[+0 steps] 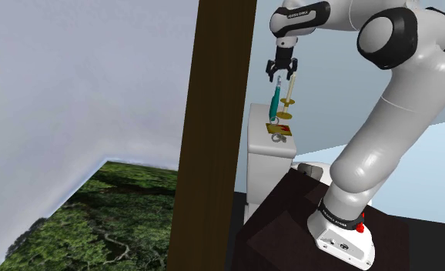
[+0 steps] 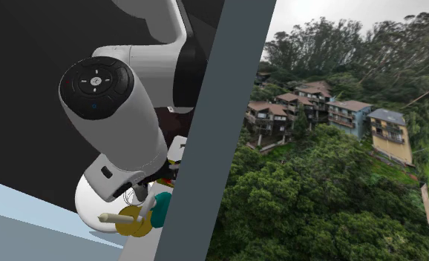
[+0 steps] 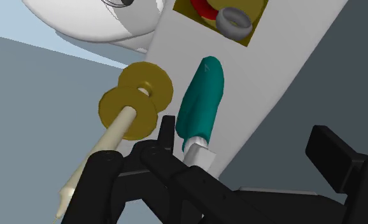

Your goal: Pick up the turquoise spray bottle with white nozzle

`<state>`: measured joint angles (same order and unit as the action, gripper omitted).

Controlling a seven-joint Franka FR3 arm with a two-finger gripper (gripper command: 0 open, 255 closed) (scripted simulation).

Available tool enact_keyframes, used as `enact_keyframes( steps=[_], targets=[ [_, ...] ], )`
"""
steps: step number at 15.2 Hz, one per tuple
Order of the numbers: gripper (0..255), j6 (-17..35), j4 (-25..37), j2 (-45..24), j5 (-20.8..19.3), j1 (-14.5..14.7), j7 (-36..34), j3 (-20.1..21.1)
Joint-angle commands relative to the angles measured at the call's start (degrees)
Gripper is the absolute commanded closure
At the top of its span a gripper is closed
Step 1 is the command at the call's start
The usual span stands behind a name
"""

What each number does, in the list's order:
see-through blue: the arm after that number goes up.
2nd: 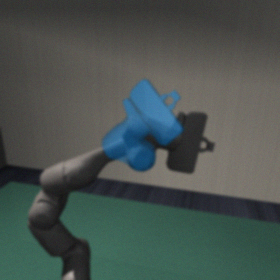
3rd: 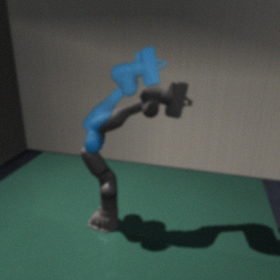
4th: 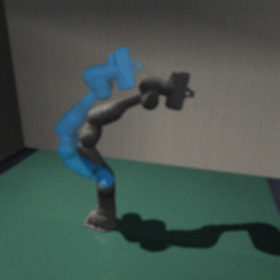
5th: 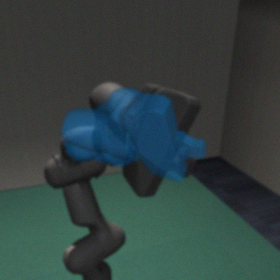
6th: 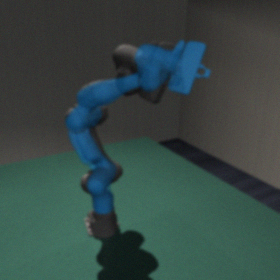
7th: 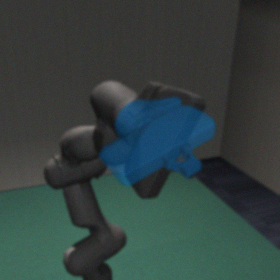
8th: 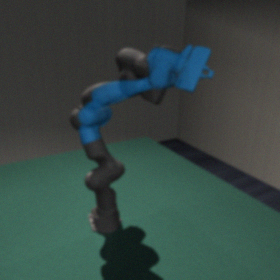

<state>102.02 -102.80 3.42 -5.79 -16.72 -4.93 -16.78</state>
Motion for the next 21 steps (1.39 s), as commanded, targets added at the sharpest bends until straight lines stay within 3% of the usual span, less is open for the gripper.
enact_keyframes(
  steps=[1, 11, 12, 21],
  targets=[
    [0, 0.45, 2.82, -2.30, -0.07, -0.95, -0.53, -1.00],
    [0, 6.27, -2.04, -3.02, -0.20, -1.29, -1.15, -1.34],
    [255, 6.23, -1.96, -3.06, -0.19, -1.27, -1.17, -1.32],
    [255, 6.27, -2.04, -3.02, -0.20, -1.29, -1.15, -1.34]
  ],
)
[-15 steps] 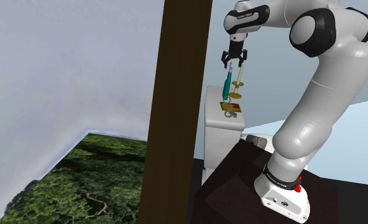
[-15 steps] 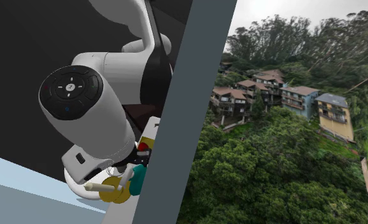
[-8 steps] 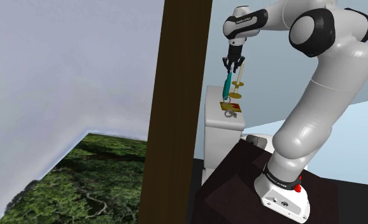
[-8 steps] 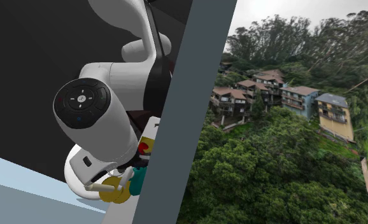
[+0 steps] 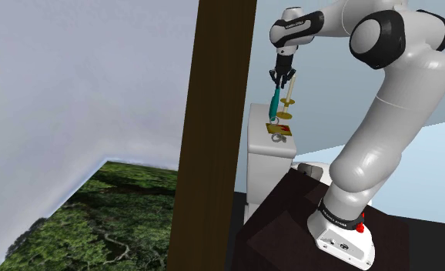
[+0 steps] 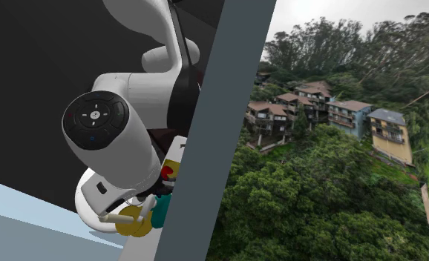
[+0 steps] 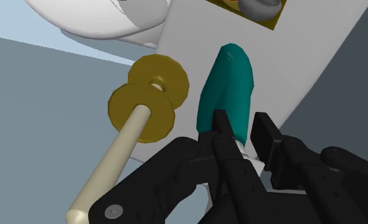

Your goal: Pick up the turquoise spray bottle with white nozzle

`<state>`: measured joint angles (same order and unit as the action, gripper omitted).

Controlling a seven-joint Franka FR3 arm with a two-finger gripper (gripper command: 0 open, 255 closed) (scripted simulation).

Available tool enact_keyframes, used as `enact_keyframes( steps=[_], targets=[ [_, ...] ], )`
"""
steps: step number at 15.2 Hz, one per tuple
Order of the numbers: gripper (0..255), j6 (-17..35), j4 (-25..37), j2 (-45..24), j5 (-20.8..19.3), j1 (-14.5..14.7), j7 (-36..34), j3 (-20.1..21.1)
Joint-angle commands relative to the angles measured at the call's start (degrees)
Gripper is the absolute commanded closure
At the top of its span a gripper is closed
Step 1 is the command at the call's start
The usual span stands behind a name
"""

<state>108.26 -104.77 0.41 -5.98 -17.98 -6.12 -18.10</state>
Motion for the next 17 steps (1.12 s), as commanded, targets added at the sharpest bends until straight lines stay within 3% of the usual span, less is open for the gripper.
enact_keyframes(
  steps=[1, 17],
  targets=[
    [255, -0.73, 0.66, 0.03, 0.01, -0.01, 0.10, -0.01],
    [255, -11.79, 12.74, -0.98, 0.56, -0.02, 1.28, -0.02]
  ],
)
